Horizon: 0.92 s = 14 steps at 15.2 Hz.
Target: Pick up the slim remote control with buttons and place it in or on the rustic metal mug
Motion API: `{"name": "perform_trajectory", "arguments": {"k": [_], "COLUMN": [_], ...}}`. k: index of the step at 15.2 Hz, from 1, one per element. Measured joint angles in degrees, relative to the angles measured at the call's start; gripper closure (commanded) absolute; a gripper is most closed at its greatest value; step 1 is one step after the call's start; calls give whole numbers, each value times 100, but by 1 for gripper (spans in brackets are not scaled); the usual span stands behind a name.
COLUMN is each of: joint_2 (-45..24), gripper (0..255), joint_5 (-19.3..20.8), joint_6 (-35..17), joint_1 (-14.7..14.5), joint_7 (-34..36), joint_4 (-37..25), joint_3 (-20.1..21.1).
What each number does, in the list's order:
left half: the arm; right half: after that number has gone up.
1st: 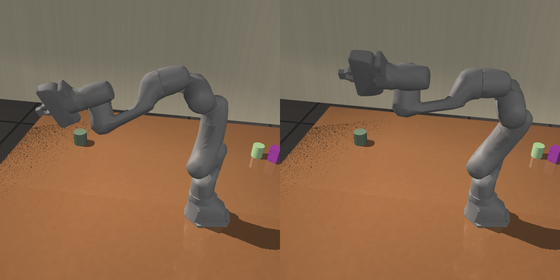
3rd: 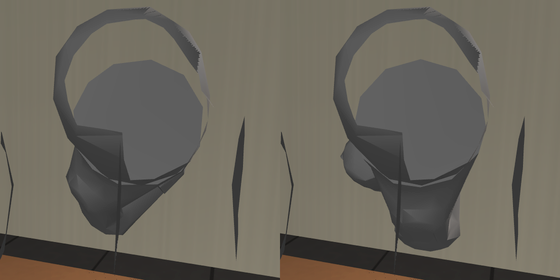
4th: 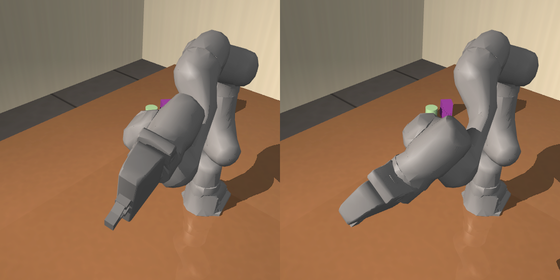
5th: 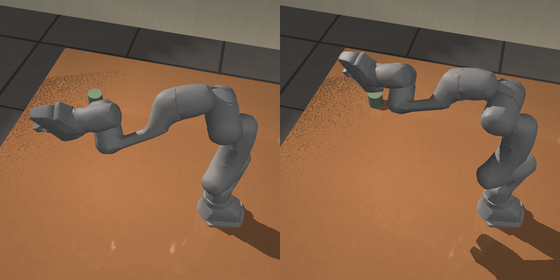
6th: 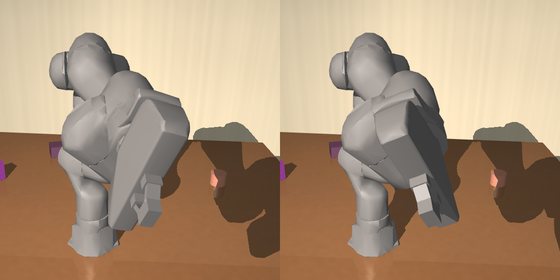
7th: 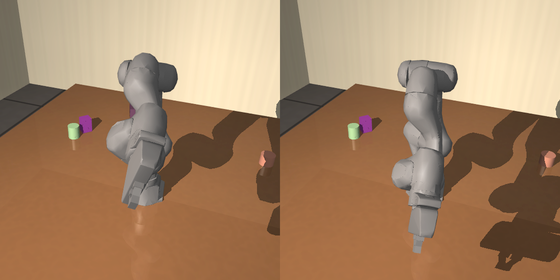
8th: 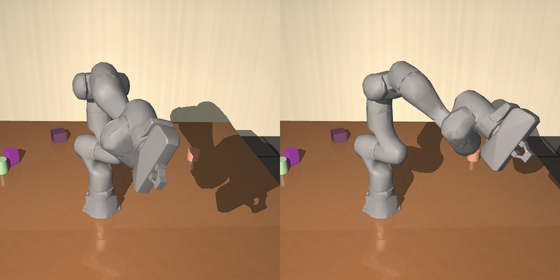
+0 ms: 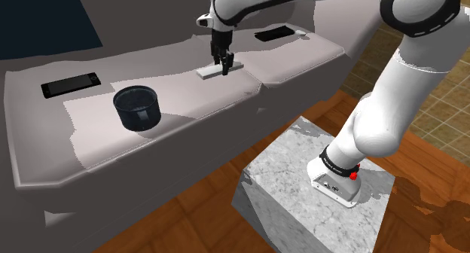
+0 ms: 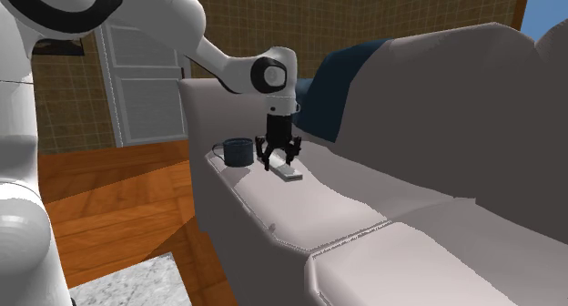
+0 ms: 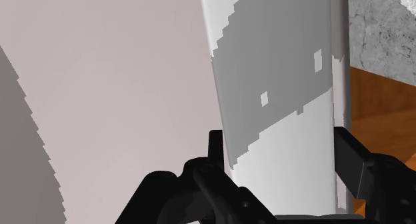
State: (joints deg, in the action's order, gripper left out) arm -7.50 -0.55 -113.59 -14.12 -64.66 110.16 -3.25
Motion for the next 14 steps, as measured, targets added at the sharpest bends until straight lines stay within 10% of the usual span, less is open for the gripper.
{"name": "perform_trajectory", "arguments": {"k": [14], "joint_2": [232], "gripper": [255], "joint_5": [16], "joint_6": [1035], "joint_1": [-8], "joint_7": [25], "joint_4": [-804], "joint_3": [3]}}
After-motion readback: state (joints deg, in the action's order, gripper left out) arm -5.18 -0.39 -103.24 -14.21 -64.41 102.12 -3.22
